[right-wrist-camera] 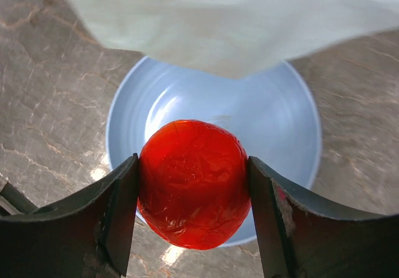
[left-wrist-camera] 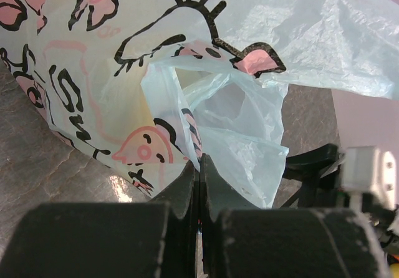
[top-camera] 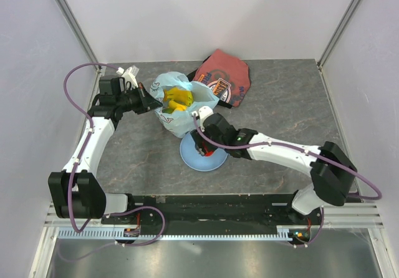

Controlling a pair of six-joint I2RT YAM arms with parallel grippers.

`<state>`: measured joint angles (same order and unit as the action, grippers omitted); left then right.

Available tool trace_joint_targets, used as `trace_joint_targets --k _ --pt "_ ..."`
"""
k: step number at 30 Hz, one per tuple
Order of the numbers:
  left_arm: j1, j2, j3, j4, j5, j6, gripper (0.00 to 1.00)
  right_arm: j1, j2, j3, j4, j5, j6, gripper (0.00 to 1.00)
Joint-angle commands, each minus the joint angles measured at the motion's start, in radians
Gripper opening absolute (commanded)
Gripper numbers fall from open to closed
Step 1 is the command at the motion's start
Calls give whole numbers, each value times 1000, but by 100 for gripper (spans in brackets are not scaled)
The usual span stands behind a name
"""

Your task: Place the fruits into the plastic bag

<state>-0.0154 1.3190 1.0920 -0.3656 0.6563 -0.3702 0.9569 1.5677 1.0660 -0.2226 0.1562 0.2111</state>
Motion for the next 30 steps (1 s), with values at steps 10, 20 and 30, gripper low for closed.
trace_joint_targets --k 10,20,30 --pt "-3 -18 6 19 9 28 2 -271 -255 -37 212 -153 253 0" --pt "-4 -23 12 11 9 33 2 -348 -29 141 480 -411 425 0" --pt "-3 -33 16 4 8 36 1 -280 238 508 263 -385 312 0"
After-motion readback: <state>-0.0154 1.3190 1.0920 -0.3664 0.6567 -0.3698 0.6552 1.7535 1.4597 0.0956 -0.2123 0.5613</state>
